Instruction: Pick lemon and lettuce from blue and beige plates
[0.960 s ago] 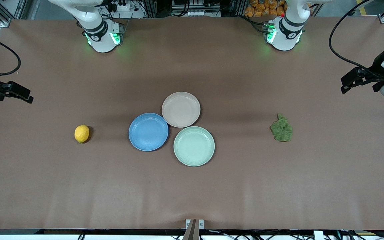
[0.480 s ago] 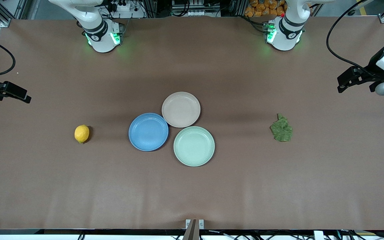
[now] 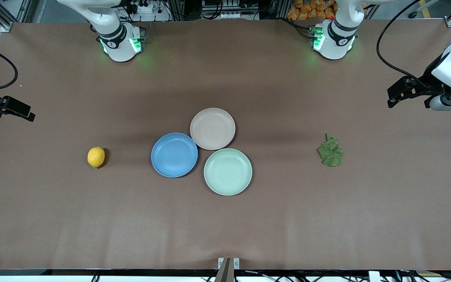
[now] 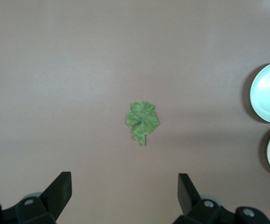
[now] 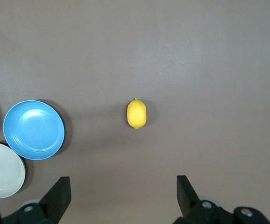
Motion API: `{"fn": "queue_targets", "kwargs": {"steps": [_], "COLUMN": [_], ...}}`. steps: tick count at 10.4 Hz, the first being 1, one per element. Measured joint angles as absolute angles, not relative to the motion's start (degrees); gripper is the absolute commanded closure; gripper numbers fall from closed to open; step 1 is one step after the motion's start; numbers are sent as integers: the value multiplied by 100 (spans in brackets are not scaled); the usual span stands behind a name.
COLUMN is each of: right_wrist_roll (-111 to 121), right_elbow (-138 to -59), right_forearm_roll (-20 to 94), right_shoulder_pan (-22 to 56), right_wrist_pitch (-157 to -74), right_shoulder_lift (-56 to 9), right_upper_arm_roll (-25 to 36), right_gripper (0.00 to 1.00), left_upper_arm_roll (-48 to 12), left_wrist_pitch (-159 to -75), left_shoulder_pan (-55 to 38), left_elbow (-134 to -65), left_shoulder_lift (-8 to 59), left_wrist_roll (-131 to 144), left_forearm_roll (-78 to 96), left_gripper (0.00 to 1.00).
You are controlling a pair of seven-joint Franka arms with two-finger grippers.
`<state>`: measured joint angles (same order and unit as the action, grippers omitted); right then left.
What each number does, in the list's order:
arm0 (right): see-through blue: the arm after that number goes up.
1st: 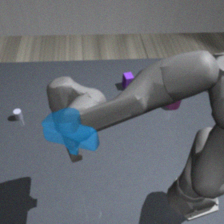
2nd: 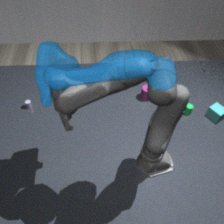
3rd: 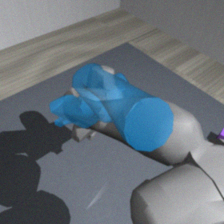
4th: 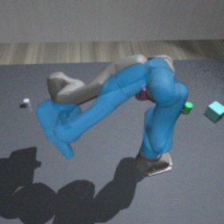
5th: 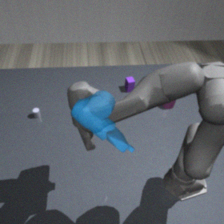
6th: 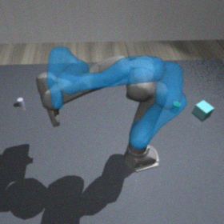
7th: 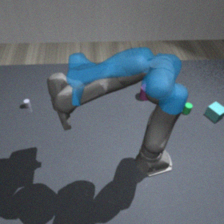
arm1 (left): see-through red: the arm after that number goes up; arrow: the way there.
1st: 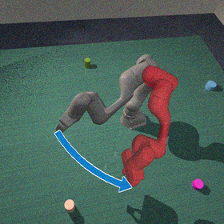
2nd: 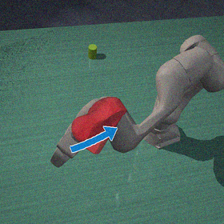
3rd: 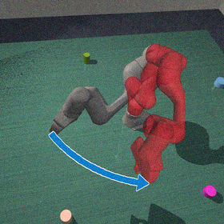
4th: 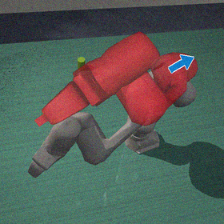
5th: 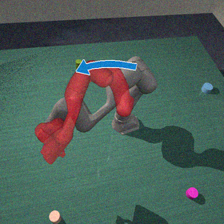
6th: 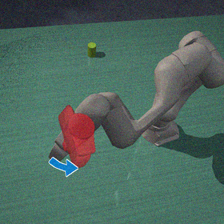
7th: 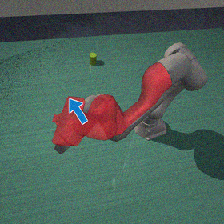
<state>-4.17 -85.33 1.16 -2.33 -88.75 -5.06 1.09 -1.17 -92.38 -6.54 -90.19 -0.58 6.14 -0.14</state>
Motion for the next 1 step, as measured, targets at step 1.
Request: {"fn": "queue_targets", "kwargs": {"steps": [1], "right_wrist_roll": [-417], "right_elbow": [-8534], "right_forearm_roll": [100], "right_shoulder_pan": [-233], "right_wrist_pitch": [-8876], "right_shoulder_lift": [-506], "right_upper_arm_roll": [109], "right_gripper": [0], "left_upper_arm_roll": [-116], "left_wrist_pitch": [-9238], "left_shoulder_pan": [-654], "left_elbow": [-9019], "left_shoulder_lift": [-58], "left_wrist_roll": [614], "left_forearm_roll": [-6], "left_gripper": [0]}}
